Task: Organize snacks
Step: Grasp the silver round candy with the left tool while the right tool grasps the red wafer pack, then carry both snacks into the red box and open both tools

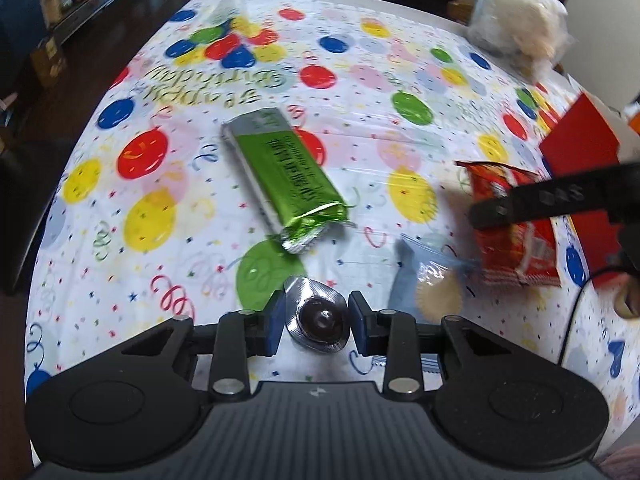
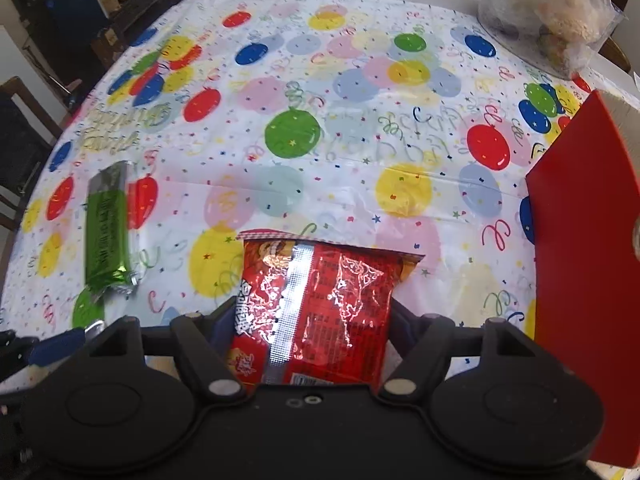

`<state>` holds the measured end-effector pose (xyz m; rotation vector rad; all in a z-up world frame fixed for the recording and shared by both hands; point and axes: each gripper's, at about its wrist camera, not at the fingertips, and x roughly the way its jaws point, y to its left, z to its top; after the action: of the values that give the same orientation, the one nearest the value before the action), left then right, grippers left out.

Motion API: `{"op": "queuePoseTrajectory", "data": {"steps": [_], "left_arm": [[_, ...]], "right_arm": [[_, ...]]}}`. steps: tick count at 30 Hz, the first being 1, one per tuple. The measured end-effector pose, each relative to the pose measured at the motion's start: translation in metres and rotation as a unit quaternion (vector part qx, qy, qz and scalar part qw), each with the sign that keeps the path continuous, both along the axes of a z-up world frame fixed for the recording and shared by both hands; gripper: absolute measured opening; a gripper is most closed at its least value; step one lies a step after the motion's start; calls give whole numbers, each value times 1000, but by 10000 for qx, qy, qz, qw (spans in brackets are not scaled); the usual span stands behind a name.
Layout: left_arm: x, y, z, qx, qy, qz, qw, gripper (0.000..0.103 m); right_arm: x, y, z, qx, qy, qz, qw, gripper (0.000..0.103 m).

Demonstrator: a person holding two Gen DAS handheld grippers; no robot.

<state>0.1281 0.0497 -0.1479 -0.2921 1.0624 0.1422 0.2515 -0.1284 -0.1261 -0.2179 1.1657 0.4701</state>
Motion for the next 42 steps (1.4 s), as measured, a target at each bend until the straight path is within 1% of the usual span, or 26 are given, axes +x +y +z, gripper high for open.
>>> {"op": "queuePoseTrajectory", "data": {"steps": [3,11,17,22,27,33,37,42], "left_arm": [[-3,6,4,-76,1,163,9998,33],[-10,6,28,-121,-219,368,9990,33],[-9,-7,52,-24,-421,331,9986,33],[-2,-24,78,66,-654,205,9976,33],[11,-47,102,120,-881,-23,9960,33],[37,-87,127,170,-1130,-424,9925,33],[59,-125,136,250,-1233,-851,9884,33],[86,-176,141,289,-1273,-1339,9824,33]], "right_arm": [[-4,-6,8,145,-4,58,9999,73],[-14,-24,39,478,-141,214,9985,73],[-18,-41,68,656,-395,335,9965,73],[-17,-62,90,794,-606,330,9945,73],[-13,-92,108,901,-792,219,9925,73],[-2,-136,120,932,-974,-44,9909,73],[7,-169,123,912,-1060,-296,9897,73],[18,-215,122,825,-1123,-655,9881,73]]}}
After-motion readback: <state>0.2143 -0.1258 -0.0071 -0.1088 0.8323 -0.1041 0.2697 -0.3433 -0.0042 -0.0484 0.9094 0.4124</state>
